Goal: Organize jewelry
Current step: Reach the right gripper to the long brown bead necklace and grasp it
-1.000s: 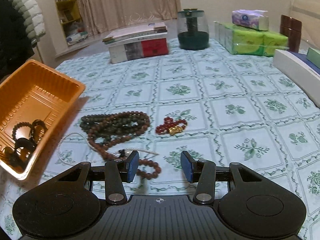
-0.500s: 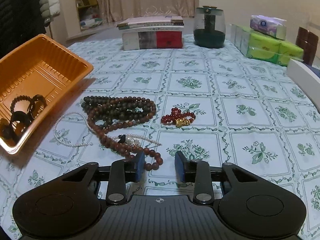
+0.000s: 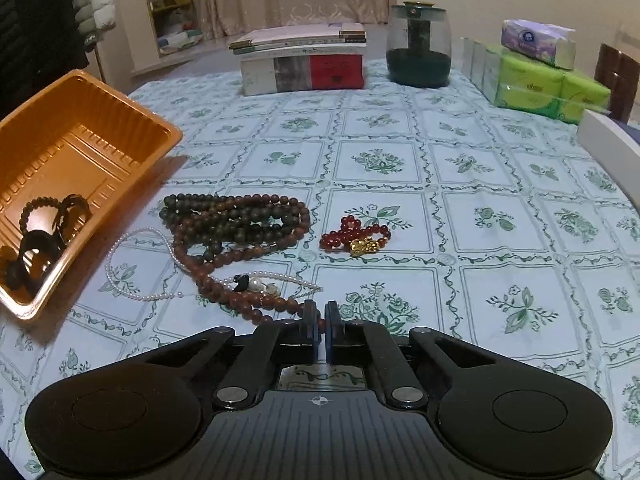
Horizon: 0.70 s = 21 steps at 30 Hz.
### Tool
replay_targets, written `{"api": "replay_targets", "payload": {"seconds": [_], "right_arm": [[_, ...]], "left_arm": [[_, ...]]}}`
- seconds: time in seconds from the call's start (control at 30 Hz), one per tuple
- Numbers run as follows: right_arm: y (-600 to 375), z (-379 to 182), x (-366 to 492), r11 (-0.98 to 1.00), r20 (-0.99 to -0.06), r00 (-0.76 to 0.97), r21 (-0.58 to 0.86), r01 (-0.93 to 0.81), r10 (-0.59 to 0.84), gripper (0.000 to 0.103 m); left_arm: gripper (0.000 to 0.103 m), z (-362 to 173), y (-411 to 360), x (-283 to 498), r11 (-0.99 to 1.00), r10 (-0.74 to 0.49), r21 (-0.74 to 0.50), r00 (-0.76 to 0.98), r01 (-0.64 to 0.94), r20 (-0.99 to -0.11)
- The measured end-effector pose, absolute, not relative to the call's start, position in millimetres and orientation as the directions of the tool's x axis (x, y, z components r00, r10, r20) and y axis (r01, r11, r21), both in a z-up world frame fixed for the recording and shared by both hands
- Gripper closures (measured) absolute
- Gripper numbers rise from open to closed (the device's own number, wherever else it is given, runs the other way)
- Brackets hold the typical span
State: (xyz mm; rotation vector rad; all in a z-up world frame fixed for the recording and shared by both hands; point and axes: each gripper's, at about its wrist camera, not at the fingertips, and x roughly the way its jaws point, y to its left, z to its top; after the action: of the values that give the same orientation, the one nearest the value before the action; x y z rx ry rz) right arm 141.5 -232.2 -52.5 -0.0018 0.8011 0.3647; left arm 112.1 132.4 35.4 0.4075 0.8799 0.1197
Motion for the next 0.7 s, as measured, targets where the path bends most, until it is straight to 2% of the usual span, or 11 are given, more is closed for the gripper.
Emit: {"api": "replay_targets", "payload": {"seconds": [0.13, 0.3, 0.5, 0.7], "right_arm": [[-221.1, -43.8, 130.4, 0.910, -0.663, 0.654, 0.105, -0.400, 0.364, 0.099], [-189.9, -45.0, 122.7, 0.845, -0.658, 0.645, -0.024, -0.534, 0.389, 0.099], [-162.8, -63.8, 116.8, 0.742, -0.688, 0.647, -0.235, -0.627, 0.329, 0.099], [-155.4, -75.9, 112.1, 0.650, -0.684, 0.668, -0.371, -0.663, 0.292, 0.098]], "left_arm": [[0.100, 35.5, 132.2, 112.1, 0.917, 0.267, 0.394, 0.636, 0.064, -0.724], [0.100, 35.6, 132.1, 111.8, 0.917, 0.266, 0.394, 0.636, 0.064, -0.724], [0.100, 35.4, 131.8, 111.6, 0.917, 0.266, 0.393, 0.636, 0.064, -0.724], [0.100, 35.4, 131.9, 111.5, 0.917, 0.266, 0.394, 0.636, 0.064, -0.724]]}}
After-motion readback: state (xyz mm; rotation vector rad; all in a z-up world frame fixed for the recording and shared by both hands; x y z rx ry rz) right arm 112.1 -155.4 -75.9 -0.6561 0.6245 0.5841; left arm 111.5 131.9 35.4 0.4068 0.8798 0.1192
